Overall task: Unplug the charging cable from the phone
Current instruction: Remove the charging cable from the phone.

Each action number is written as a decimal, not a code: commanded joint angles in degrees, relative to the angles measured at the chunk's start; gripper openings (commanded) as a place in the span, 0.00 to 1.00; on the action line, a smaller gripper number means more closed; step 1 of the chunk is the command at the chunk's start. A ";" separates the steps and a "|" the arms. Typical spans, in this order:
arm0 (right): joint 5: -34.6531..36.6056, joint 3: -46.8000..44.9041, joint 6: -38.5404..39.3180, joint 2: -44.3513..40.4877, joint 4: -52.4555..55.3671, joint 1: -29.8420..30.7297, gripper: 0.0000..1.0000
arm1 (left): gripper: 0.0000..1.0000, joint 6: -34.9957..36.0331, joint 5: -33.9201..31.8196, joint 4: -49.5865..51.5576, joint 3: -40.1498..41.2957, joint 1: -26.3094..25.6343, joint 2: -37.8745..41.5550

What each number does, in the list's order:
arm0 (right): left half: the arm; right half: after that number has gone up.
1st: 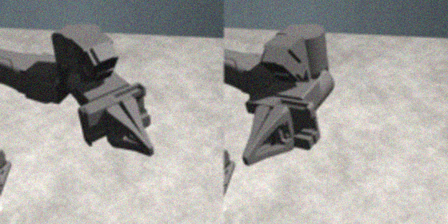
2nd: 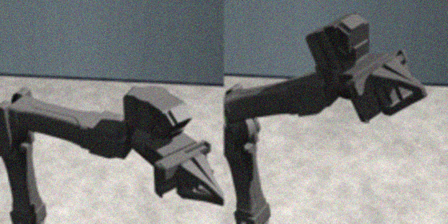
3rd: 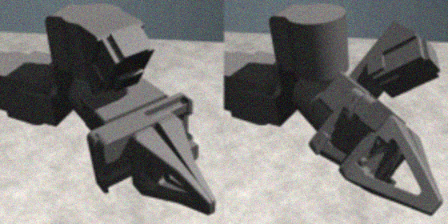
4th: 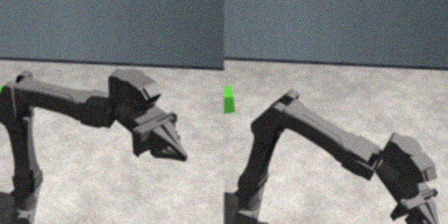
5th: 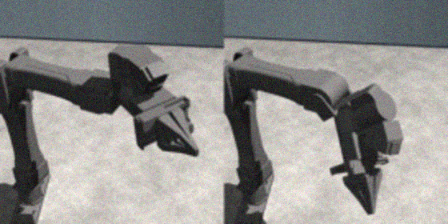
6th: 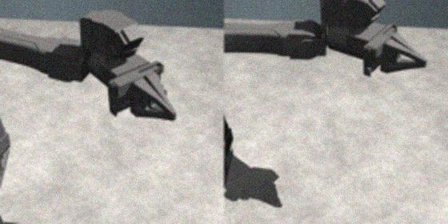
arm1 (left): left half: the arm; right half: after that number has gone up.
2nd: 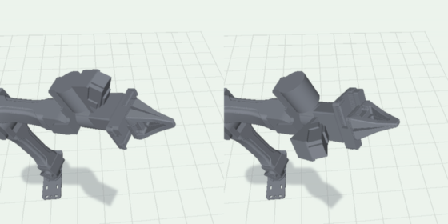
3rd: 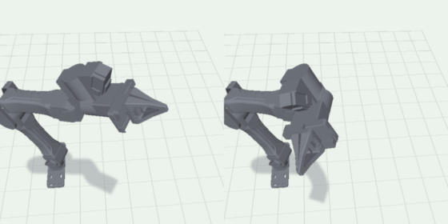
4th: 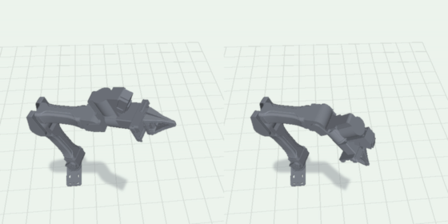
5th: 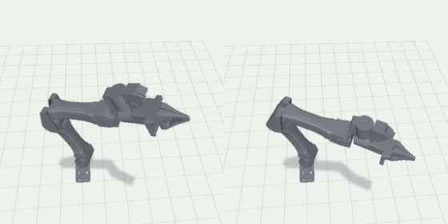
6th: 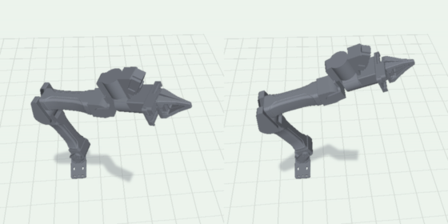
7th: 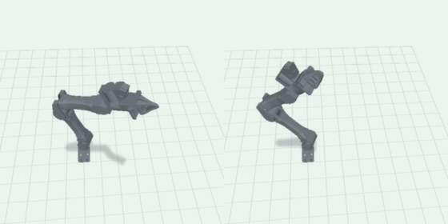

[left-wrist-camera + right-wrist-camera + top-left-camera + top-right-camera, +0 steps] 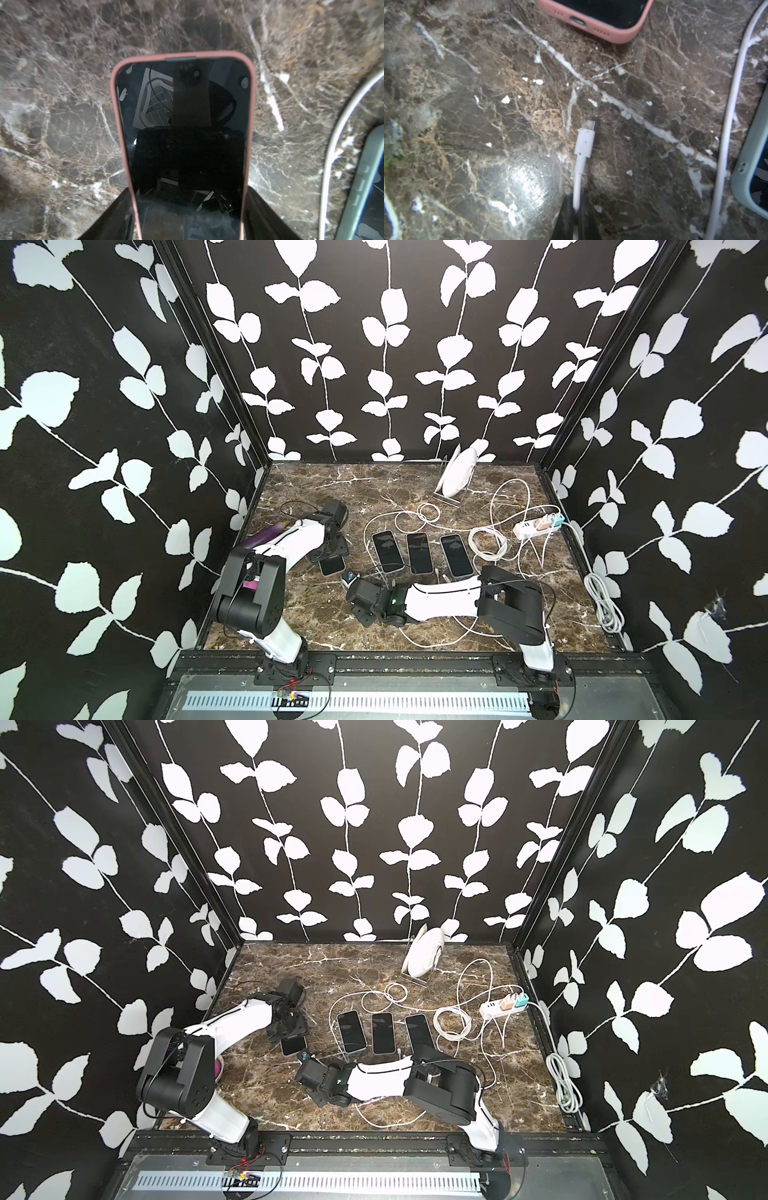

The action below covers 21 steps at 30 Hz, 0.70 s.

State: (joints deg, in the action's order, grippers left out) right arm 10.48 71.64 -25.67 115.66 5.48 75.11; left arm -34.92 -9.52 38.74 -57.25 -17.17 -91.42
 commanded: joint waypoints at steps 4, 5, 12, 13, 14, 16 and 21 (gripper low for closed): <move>0.01 2.53 -0.78 1.00 2.30 0.19 0.00 | 0.00 -0.35 -0.99 -0.78 0.42 -0.01 3.26; -0.17 2.74 -1.04 1.30 2.55 0.20 0.00 | 0.00 -0.23 -1.09 -0.93 0.39 -0.05 3.22; -1.51 1.58 -0.66 -0.35 2.79 0.27 0.33 | 0.00 -0.01 -0.68 -1.92 0.85 -0.05 1.37; -1.73 1.80 -0.41 -0.54 3.27 0.35 0.40 | 0.00 0.02 -0.69 -2.04 0.93 -0.06 1.05; -2.06 1.79 -0.14 -0.73 3.65 0.38 0.46 | 0.00 0.02 -0.68 -2.27 1.10 -0.06 0.74; -3.03 1.47 0.32 -1.26 3.56 0.39 0.55 | 0.00 0.02 -0.45 -2.62 1.18 -0.07 -0.05; -2.14 -0.88 -0.16 -4.94 2.74 0.47 0.88 | 0.00 -0.33 0.22 -3.08 1.02 -0.06 -1.28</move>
State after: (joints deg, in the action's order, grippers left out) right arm 7.55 72.12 -25.52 114.59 8.19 75.13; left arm -34.94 -9.34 36.49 -56.47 -17.17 -92.71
